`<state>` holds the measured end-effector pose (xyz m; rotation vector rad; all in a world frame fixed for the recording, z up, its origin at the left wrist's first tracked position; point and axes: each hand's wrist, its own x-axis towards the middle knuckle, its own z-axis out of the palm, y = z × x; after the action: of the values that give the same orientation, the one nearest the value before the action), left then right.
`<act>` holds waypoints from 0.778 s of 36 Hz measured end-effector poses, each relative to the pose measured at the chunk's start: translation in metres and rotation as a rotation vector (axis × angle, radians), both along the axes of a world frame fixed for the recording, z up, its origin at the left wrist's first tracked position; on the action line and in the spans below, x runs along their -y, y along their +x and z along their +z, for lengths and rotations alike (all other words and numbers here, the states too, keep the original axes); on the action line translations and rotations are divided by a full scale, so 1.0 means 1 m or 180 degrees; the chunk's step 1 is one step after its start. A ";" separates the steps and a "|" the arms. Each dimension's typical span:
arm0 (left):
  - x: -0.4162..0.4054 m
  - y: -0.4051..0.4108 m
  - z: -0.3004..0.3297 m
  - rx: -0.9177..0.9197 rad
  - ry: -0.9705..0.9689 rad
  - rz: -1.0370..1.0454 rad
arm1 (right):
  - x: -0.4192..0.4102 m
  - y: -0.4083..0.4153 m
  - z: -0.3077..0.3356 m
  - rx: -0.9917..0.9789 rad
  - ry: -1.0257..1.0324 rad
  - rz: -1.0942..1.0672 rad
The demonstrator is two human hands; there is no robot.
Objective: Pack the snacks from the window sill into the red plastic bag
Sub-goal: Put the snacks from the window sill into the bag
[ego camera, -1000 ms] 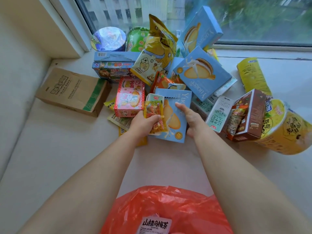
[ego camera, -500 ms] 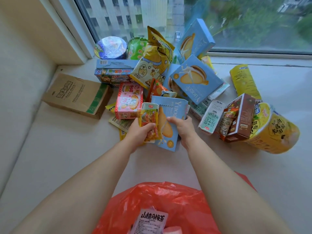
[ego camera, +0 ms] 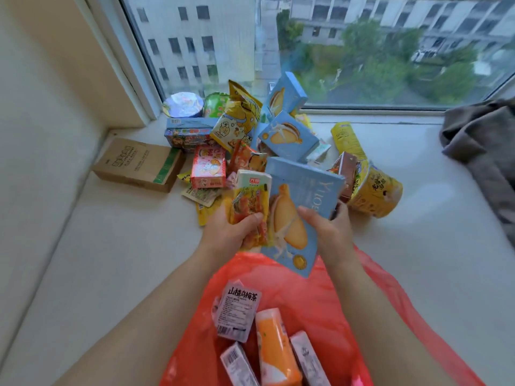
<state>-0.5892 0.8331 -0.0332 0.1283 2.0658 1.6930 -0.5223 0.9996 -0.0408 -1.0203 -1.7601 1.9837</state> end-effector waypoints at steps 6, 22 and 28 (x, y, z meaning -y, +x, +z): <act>0.011 0.071 -0.016 -0.0548 -0.0796 -0.0181 | 0.013 0.088 -0.003 0.0291 0.0337 -0.0098; 0.035 0.188 -0.078 -0.0093 -0.2312 -0.1258 | 0.019 0.247 -0.055 0.2689 0.1248 0.0627; 0.036 0.206 -0.092 -0.0081 -0.2650 -0.1472 | 0.009 0.271 -0.068 0.2853 0.1557 0.0715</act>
<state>-0.3828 0.7971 -0.1247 0.3195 2.3470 0.5020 -0.2510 0.9905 -0.1084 -1.7164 -2.7122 1.0900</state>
